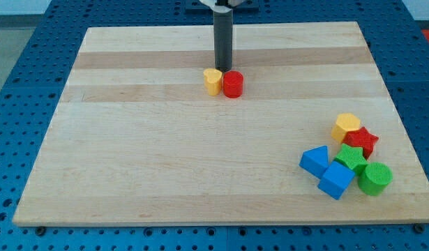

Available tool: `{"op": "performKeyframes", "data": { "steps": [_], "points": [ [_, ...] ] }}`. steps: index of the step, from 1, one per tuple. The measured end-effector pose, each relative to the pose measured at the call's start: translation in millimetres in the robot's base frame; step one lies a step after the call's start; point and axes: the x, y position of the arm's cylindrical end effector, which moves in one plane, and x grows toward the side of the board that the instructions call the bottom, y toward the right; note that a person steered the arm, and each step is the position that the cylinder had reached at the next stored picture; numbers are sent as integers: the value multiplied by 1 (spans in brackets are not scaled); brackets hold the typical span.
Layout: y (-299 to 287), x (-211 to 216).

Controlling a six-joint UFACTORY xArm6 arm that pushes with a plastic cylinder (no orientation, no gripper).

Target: Move the heart and red circle in a vertical line

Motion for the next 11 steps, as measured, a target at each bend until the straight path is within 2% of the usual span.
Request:
{"op": "performKeyframes", "data": {
  "steps": [1, 2, 3, 4, 7, 8, 9, 10, 11],
  "points": [
    [-34, -23],
    [-87, -15],
    [-96, 19],
    [-88, 48],
    [32, 54],
    [12, 50],
    [-47, 28],
    [-44, -13],
    [-5, -14]
  ]
}}
